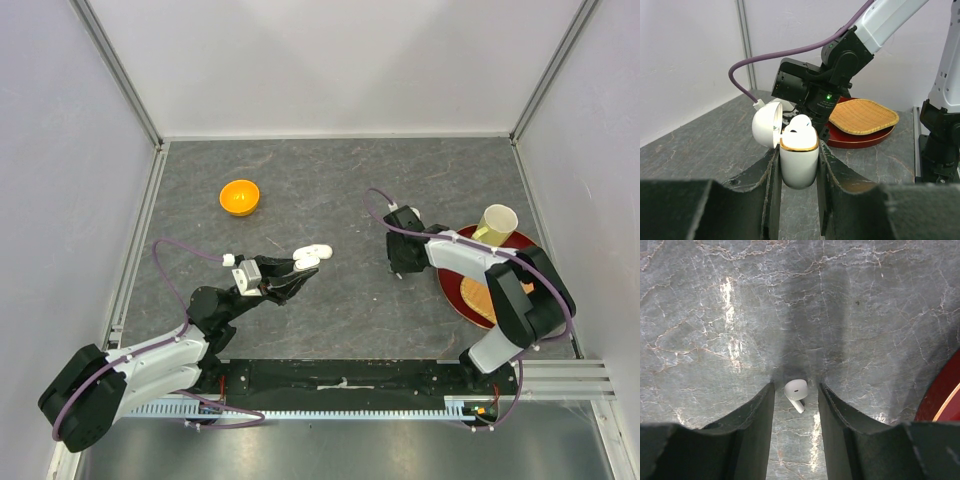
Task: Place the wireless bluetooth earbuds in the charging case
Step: Pick up the earbud from the center of the board.
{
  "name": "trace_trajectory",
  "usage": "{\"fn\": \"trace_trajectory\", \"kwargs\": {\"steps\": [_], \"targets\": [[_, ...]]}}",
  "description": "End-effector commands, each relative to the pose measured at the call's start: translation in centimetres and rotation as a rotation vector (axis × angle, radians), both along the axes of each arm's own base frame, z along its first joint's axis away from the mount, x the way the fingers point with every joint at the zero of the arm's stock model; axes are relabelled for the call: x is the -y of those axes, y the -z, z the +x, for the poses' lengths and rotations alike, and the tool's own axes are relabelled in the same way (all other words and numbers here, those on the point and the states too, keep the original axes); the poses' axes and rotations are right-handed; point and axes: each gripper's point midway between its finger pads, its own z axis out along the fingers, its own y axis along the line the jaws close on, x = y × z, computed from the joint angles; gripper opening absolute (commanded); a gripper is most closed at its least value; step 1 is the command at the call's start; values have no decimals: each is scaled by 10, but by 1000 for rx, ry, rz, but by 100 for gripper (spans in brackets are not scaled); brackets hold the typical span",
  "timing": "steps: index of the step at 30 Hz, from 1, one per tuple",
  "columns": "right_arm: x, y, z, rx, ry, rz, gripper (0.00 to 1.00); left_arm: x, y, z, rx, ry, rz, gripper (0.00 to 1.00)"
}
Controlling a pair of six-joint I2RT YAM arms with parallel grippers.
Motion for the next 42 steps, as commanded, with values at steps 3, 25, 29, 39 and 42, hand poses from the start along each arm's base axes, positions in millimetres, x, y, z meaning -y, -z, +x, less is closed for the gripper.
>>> {"fn": "trace_trajectory", "kwargs": {"steps": [3, 25, 29, 39, 42], "targets": [[-2, -7, 12, 22, -45, -32, 46, -5, -20, 6, 68, -49, -33, 2], [-2, 1, 2, -52, -99, -48, 41, -7, -21, 5, 69, -54, -33, 2], [-3, 0, 1, -51, -107, -44, 41, -7, -20, 6, 66, -57, -32, 2], [-2, 3, -1, -61, -123, -46, 39, -6, -21, 6, 68, -53, -30, 2], [-4, 2, -2, -62, -123, -37, 38, -6, -21, 6, 70, -57, -30, 2]]}}
